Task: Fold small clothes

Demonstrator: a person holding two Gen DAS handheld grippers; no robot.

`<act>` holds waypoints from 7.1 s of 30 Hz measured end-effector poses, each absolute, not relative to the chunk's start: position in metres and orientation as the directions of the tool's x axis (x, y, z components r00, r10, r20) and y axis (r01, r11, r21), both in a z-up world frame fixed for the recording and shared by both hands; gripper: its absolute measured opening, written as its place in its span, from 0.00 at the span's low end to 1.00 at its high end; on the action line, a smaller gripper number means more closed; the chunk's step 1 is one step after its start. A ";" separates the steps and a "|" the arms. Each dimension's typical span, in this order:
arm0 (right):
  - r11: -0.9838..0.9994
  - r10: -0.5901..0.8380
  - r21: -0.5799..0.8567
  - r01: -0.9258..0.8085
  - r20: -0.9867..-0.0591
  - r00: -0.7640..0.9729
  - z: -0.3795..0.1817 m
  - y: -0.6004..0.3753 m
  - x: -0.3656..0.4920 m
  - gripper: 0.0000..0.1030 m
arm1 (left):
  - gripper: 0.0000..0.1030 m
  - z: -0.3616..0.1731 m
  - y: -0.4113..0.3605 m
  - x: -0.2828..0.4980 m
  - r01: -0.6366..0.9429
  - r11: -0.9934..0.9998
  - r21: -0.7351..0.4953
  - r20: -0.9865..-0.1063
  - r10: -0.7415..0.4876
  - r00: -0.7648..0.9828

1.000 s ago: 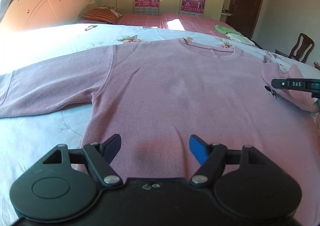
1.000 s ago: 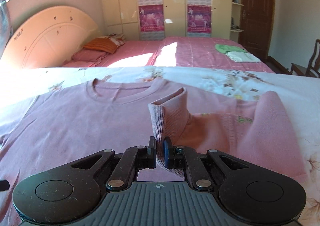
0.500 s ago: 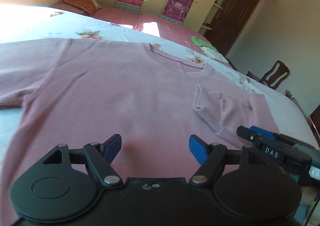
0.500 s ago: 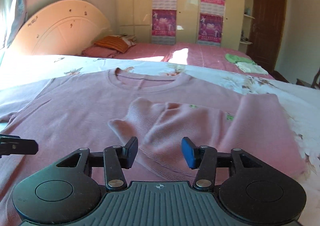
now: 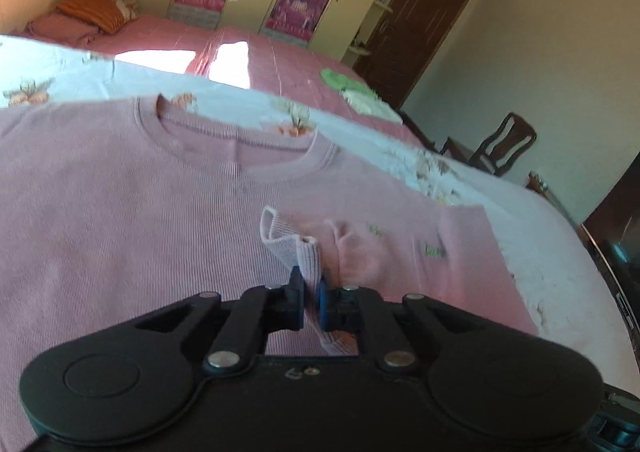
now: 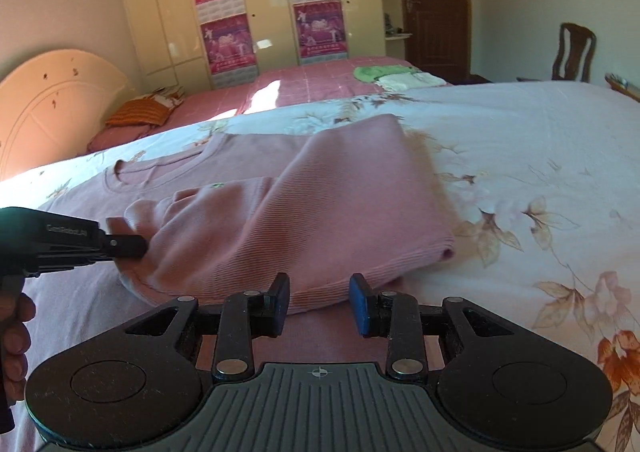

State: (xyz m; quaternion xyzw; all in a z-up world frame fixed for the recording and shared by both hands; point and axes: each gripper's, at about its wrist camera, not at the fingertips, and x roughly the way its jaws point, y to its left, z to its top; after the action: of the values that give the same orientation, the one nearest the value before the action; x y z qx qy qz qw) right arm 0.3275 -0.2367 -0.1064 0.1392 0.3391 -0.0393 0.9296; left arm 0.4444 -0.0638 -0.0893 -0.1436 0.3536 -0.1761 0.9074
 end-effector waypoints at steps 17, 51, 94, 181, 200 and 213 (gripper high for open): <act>0.969 0.021 0.198 0.146 -0.659 0.752 -0.112 -0.256 0.333 0.32 | 0.48 -0.104 0.010 0.418 0.050 0.910 -0.412 -0.575 -0.302 0.760; 0.987 -0.051 0.079 0.142 -0.679 0.732 -0.120 -0.267 0.347 0.15 | 0.09 -0.101 0.029 0.425 0.024 0.940 -0.340 -0.517 -0.209 0.830; 0.993 0.085 0.118 -0.003 -0.695 0.714 -0.121 -0.257 0.389 0.18 | 0.53 -0.112 -0.027 0.454 0.226 0.971 -0.073 -0.630 -0.220 0.745; 0.878 0.148 0.421 0.227 -0.690 0.708 -0.079 -0.211 0.327 0.20 | 0.62 -0.103 0.435 0.280 -0.532 0.602 -0.596 -0.514 0.223 0.828; 0.879 0.146 0.423 0.221 -0.678 0.720 -0.072 -0.180 0.342 0.20 | 0.12 -0.023 0.265 0.341 -0.191 0.898 -0.396 -0.369 0.035 0.929; 0.807 0.263 0.559 0.189 -0.627 0.733 -0.087 -0.207 0.355 0.20 | 0.14 -0.077 -0.025 0.415 0.188 0.961 -0.204 -0.550 -0.272 0.789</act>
State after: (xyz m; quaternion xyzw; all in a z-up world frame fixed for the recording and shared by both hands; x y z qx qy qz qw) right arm 0.3546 -0.2068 -0.0865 0.3098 0.3646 0.0211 0.8779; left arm 0.4151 -0.0253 -0.0773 -0.0693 0.3007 -0.1220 0.9434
